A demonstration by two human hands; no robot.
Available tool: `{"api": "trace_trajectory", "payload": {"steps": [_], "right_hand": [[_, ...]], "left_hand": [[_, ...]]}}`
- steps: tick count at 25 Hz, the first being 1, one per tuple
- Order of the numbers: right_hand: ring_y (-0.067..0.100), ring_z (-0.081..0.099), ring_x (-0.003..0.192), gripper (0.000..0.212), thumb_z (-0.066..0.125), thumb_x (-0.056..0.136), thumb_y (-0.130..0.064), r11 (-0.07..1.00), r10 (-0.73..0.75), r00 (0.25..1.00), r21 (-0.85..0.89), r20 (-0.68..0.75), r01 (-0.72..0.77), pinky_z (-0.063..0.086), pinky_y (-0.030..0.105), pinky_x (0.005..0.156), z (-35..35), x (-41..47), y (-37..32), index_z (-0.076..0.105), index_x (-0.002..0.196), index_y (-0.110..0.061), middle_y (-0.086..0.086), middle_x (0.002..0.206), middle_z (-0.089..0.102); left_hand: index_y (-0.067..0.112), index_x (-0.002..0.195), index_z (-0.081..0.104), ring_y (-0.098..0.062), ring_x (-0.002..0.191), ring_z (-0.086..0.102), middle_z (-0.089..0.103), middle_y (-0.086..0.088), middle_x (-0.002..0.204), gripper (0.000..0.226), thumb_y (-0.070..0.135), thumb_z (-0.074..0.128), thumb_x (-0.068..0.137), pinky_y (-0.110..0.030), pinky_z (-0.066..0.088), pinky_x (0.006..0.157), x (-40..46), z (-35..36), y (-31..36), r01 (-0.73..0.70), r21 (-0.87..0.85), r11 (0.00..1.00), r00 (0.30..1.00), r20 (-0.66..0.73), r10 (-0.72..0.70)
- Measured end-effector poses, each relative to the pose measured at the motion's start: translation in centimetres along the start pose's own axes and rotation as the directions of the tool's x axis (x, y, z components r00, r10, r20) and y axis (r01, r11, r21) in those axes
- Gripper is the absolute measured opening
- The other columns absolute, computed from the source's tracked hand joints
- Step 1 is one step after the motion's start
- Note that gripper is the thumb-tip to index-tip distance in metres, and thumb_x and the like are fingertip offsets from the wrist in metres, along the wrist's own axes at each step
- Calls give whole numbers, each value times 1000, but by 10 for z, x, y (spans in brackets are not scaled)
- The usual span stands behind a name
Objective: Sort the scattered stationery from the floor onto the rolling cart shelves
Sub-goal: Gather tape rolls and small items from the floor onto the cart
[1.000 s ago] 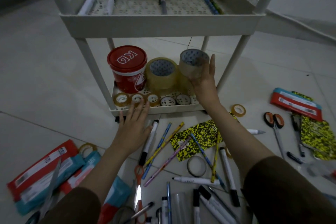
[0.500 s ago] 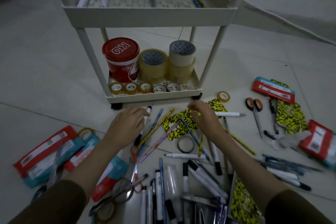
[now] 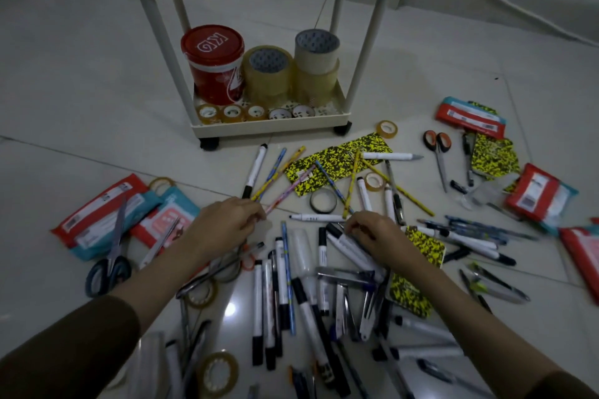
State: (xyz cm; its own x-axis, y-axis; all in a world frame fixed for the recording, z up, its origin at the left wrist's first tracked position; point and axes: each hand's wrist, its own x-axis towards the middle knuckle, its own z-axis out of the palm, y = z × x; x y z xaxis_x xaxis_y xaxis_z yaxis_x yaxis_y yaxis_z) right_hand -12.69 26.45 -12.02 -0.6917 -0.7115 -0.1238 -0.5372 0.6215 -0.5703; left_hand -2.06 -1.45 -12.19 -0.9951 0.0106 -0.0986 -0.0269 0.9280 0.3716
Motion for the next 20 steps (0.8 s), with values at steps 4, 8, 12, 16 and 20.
{"api": "trace_trajectory", "payload": {"steps": [4, 8, 12, 16, 20], "right_hand": [[16, 56, 82, 13, 52, 90, -5, 999, -45, 998, 28, 49, 43, 46, 32, 72, 18, -21, -18, 63, 94, -11, 2, 93, 63], [24, 54, 93, 16, 50, 92, -8, 984, -173, 979, -22, 112, 176, 44, 35, 78, 35, -19, -43, 60, 104, -9, 9, 101, 59], [27, 51, 98, 20, 49, 93, -11, 937, -328, 935, -76, 131, 340, 40, 38, 83, 53, 3, -82, 61, 110, -11, 10, 106, 58], [24, 47, 111, 27, 47, 94, -19, 869, -389, 885, -217, 256, 445, 31, 35, 89, 80, 31, -121, 59, 118, -17, 3, 116, 62], [17, 61, 99, 24, 69, 75, -25, 729, -517, 824, -385, 233, 566, 44, 25, 81, 91, 34, -136, 69, 99, -25, -7, 105, 68]], "left_hand": [[18, 108, 61, -23, 104, 56, 63, -3, 108, 21, 20, 53, 89, -32, 46, 79, -12, -2, -9, 70, 36, 997, 996, -54, -68], [15, 95, 58, -21, 84, 56, 58, 0, 87, 19, 31, 57, 85, -32, 45, 67, -47, -10, -24, 103, -63, 993, 990, -93, -109], [19, 79, 57, -16, 67, 53, 56, 4, 76, 27, 46, 52, 79, -22, 39, 54, -98, -10, -12, -155, 134, 979, 972, -154, 175], [19, 75, 69, -20, 78, 59, 66, 0, 82, 38, 53, 53, 73, -31, 40, 70, -132, 8, -21, -152, 390, 908, 972, -108, 209], [18, 72, 70, -21, 82, 60, 66, -2, 81, 30, 45, 58, 70, -30, 41, 71, -143, 17, -23, -43, 349, 936, 981, -164, 106]]}}
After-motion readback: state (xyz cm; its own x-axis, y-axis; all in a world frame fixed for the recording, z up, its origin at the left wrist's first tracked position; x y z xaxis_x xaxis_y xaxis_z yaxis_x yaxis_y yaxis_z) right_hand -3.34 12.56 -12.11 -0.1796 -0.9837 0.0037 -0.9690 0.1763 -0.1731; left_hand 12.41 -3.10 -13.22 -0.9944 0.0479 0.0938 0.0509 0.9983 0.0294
